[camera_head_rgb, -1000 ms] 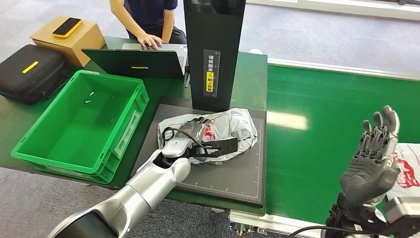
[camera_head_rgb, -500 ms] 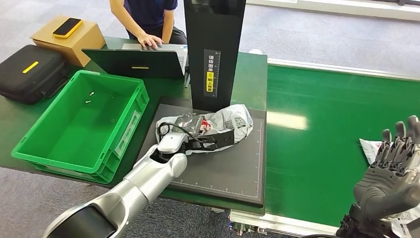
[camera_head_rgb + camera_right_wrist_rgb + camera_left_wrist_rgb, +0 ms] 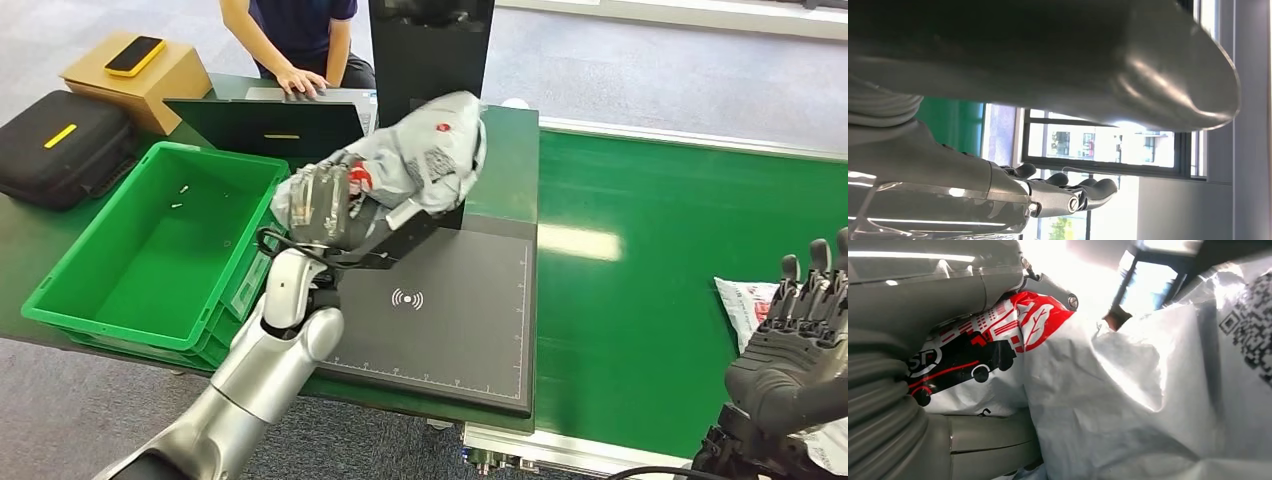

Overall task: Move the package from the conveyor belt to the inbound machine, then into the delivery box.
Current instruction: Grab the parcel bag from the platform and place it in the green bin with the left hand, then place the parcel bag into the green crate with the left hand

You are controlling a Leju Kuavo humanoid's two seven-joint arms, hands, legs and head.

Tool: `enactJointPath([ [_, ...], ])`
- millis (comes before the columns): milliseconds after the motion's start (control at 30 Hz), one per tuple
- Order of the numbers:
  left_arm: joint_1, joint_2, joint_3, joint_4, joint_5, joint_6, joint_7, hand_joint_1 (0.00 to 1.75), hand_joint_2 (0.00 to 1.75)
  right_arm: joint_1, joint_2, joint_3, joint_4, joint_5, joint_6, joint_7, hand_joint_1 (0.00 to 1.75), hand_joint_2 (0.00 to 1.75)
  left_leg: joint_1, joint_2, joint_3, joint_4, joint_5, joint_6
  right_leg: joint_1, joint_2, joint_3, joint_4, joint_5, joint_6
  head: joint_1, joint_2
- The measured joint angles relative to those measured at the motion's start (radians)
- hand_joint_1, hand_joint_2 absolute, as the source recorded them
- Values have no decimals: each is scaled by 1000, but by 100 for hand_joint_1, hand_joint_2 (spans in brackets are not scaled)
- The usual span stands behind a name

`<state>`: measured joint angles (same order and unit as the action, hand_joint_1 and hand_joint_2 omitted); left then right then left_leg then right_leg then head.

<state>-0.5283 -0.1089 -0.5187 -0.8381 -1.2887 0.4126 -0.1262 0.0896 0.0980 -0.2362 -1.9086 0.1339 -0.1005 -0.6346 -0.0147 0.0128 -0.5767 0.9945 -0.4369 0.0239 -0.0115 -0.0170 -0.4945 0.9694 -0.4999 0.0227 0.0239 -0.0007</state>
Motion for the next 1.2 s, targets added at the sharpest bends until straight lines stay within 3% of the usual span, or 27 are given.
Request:
enactJointPath([
  [167, 74, 74, 144, -178, -96, -14, 136, 175, 175, 7, 0, -29, 2, -1, 16, -7, 0, 0, 0, 1, 1, 0, 0, -1, 0, 1, 0, 1, -1, -1, 0, 0],
  [300, 113, 143, 292, -243, -138, -70, 214, 175, 175, 12, 0, -44, 6, 0, 26, -13, 0, 0, 1, 1, 1, 0, 0, -2, 1, 1, 0, 2, -2, -3, 0, 0],
  [400, 124, 183, 380, -244, -154, -99, 225, 175, 175, 16, 0, -49, 7, 0, 24, -13, 0, 0, 1, 1, 1, 0, 0, -2, 1, 0, 0, 2, -2, -3, 0, 0],
  [467, 120, 210, 432, -221, -188, -181, 274, 175, 175, 20, 0, -50, 8, 1, 17, -13, 0, 0, 1, 1, 1, 0, 0, -2, 1, 0, 0, 2, -2, -4, 0, 0],
  [533, 107, 239, 480, -155, -216, -269, 322, 175, 175, 25, 0, -50, 10, 2, 9, -14, 0, 0, 1, 1, 1, 0, 0, -2, 1, 1, -1, 2, -2, -4, 0, 0],
  [600, 93, 265, 519, -77, -225, -297, 335, 175, 175, 28, 0, -49, 14, 4, 5, -14, 0, 0, 1, 2, 1, 0, 0, -3, 1, 1, -2, 2, -2, -4, 0, 0],
  [833, 63, 300, 564, 65, -233, -291, 336, 175, 175, 30, 0, -44, 26, 8, -5, -15, 0, 0, 1, 1, 0, 0, 0, -3, 1, 1, -1, 2, -2, -4, 0, 0],
  [1100, 50, 308, 575, 115, -235, -291, 336, 175, 175, 30, 0, -41, 30, 8, -4, -15, 0, 0, 1, 1, -1, 0, 0, -3, 1, 1, -2, 2, -2, -4, 0, 0],
  [1200, 44, 310, 577, 134, -242, -332, 340, 175, 175, 30, 0, -39, 31, 9, -7, -15, 0, 0, 1, 1, 0, 0, 0, -3, 1, 1, -2, 2, -2, -4, 0, 0],
])
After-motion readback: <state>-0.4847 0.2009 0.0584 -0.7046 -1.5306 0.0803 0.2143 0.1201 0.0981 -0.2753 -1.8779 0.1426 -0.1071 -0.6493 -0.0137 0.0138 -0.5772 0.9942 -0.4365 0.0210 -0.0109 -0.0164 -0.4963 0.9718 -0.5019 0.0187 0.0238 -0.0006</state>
